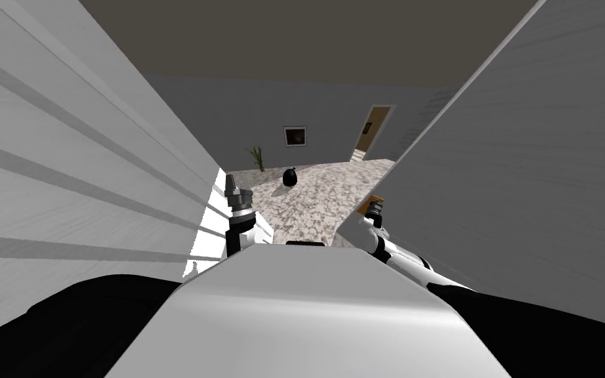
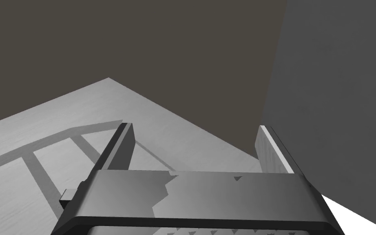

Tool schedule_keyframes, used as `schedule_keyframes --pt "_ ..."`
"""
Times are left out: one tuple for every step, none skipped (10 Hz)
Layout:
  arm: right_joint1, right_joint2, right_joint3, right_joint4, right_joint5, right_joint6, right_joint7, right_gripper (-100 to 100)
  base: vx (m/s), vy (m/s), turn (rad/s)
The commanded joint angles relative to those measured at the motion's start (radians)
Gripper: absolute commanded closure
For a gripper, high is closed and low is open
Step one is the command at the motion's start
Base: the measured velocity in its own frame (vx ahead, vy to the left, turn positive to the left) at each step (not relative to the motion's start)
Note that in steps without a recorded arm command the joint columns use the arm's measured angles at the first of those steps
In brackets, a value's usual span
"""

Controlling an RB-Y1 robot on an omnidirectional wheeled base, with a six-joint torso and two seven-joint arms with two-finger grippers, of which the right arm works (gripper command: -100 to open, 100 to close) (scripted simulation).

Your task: Push the door open

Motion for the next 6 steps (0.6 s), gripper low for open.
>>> schedule_keyframes --pt "0.021 0.0 -0.013 -0.042 -0.005 0.014 0.005 100 0.131 -0.007 -0.045" --pt "0.025 -0.006 -0.027 -0.04 -0.009 0.013 0.01 100 0.166 -0.031 -0.024" --pt "0.027 -0.009 -0.035 -0.039 -0.011 0.013 0.013 100 0.198 0.004 -0.033" --pt "0.029 -0.012 -0.043 -0.038 -0.014 0.012 0.016 100 0.181 0.01 -0.051" --pt "0.032 -0.016 -0.054 -0.036 -0.017 0.012 0.019 100 0.174 0.022 -0.053" --pt "0.033 -0.018 -0.06 -0.036 -0.019 0.011 0.022 100 0.186 0.046 -0.066"
